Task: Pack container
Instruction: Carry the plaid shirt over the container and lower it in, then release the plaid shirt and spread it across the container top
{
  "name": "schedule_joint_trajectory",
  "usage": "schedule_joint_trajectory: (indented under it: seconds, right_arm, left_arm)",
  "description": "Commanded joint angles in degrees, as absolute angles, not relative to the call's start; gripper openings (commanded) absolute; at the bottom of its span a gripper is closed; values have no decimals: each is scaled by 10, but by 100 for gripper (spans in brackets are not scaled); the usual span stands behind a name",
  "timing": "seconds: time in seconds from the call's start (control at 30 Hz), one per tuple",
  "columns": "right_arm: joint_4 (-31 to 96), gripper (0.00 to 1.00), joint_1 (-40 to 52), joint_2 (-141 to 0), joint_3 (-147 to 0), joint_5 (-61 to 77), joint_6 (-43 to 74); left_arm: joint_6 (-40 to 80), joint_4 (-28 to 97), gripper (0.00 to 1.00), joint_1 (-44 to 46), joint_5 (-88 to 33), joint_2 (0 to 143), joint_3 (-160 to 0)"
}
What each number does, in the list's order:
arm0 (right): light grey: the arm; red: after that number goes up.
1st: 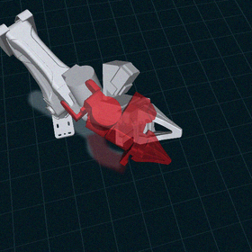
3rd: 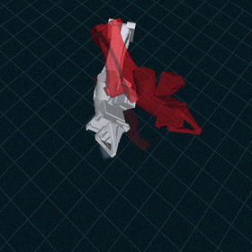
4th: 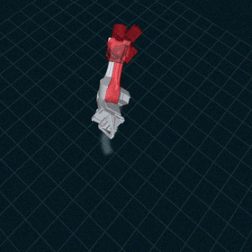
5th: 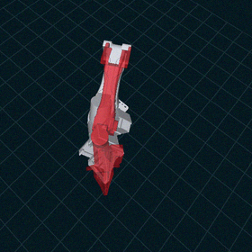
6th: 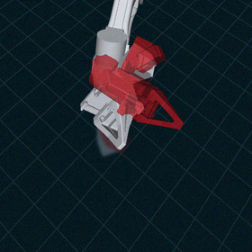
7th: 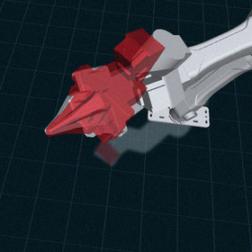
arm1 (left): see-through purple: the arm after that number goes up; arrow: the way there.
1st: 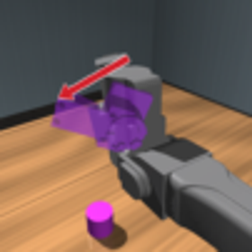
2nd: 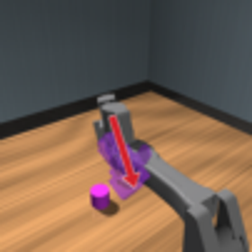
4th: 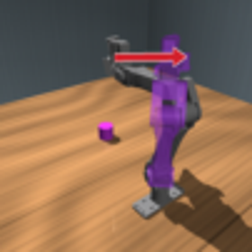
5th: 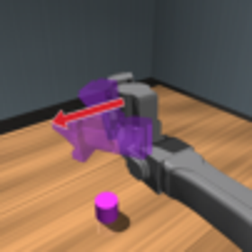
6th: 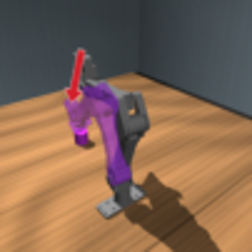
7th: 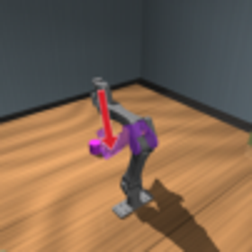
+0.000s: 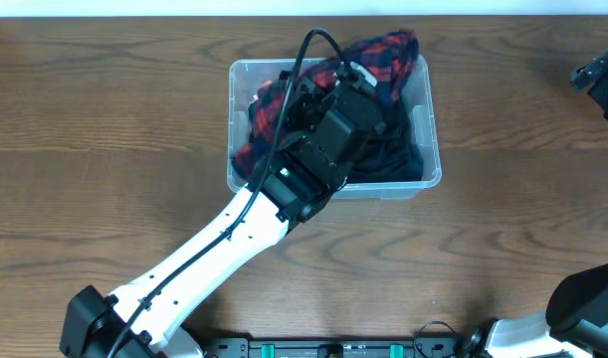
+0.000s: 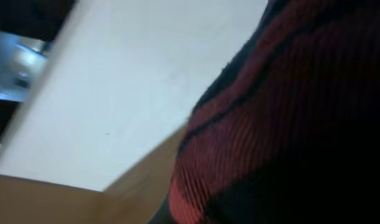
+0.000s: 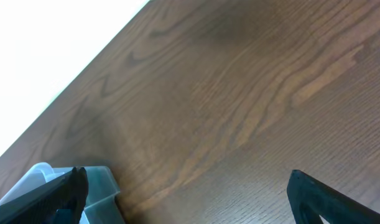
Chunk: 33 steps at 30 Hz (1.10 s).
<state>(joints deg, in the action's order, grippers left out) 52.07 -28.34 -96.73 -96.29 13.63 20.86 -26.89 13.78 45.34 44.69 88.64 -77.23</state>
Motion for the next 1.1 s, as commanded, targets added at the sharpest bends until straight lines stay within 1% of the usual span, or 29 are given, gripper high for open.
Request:
schedule_joint_trajectory:
  seconds: [0.0, 0.17, 0.3, 0.57, 1.07]
  right_arm:
    - [522, 99, -285, -967, -971, 137, 216]
    - [522, 99, -285, -967, -971, 137, 216]
    - [522, 99, -285, -967, -971, 137, 216]
    - [522, 99, -285, -967, -971, 137, 216]
    - [522, 99, -285, -967, -971, 137, 216]
  left_arm:
    - [-366, 97, 6, 452, 505, 877, -797]
    - [-439, 38, 6, 452, 507, 877, -796]
    - [-459, 29, 6, 452, 507, 877, -796]
    - [-458, 32, 6, 452, 506, 887, -796]
    - [-458, 37, 6, 455, 506, 960, -796]
